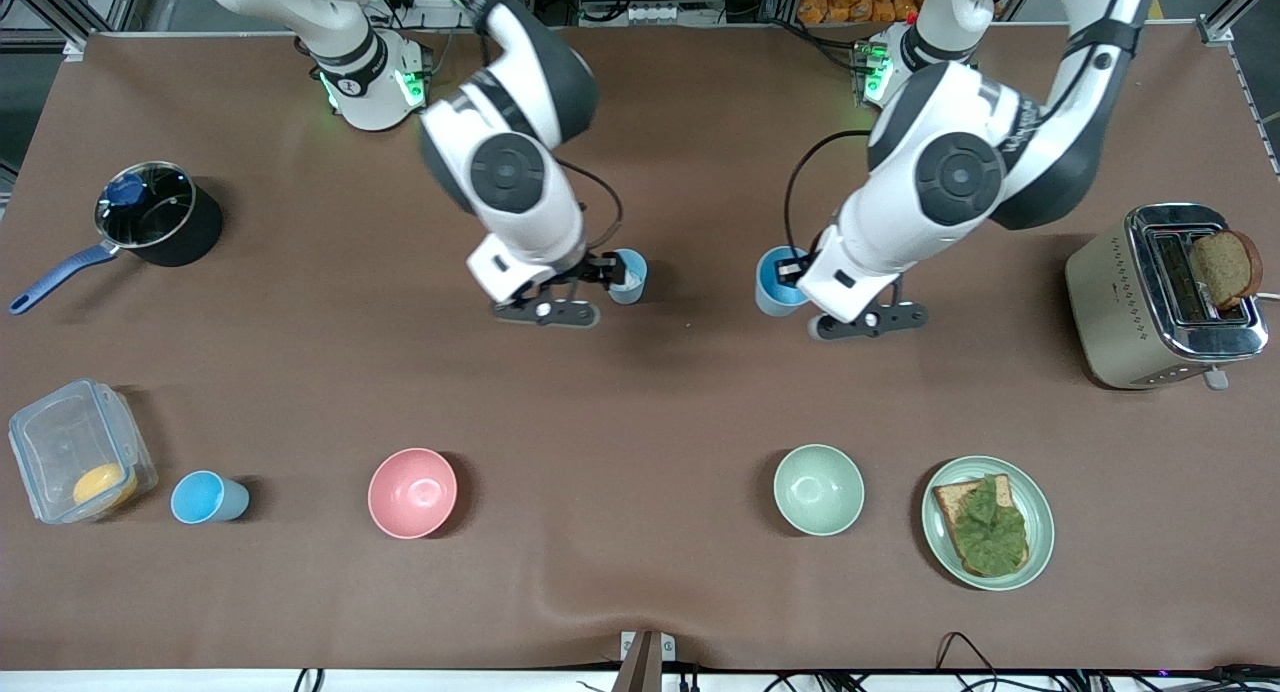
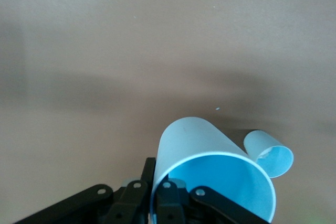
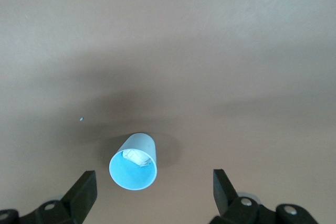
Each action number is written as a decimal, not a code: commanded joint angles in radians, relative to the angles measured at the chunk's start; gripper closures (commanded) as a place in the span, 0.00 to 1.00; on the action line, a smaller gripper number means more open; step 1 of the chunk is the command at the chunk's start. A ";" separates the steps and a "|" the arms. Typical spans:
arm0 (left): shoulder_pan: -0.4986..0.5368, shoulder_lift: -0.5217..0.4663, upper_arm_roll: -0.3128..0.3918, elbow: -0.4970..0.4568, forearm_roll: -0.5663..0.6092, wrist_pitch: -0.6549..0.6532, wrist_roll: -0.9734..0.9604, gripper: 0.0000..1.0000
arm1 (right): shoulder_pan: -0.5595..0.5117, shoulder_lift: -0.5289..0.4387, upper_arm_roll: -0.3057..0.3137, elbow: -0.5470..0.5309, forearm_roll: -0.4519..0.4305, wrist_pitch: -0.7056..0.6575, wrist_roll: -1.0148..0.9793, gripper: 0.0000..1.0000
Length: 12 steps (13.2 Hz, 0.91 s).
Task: Stack blue cups with both arms
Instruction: 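Lower the left cup over the placed cup while the right gripper withdraws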
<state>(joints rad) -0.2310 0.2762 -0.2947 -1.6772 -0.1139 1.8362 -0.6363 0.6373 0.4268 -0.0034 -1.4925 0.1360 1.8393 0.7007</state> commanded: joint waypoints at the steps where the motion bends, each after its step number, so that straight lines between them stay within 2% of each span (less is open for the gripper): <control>1: -0.008 0.012 0.006 0.016 -0.035 0.017 -0.025 1.00 | -0.079 -0.042 0.014 0.060 -0.004 -0.100 -0.053 0.00; 7: -0.071 0.014 0.005 0.016 -0.038 0.040 -0.110 1.00 | -0.280 -0.233 0.014 0.044 -0.012 -0.307 -0.374 0.00; 12: -0.241 0.066 0.006 0.007 -0.033 0.202 -0.330 1.00 | -0.505 -0.436 0.025 -0.113 -0.013 -0.333 -0.588 0.00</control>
<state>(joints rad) -0.4126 0.3047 -0.2971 -1.6789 -0.1300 1.9693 -0.8890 0.2399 0.1105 -0.0067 -1.4779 0.1307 1.4930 0.2049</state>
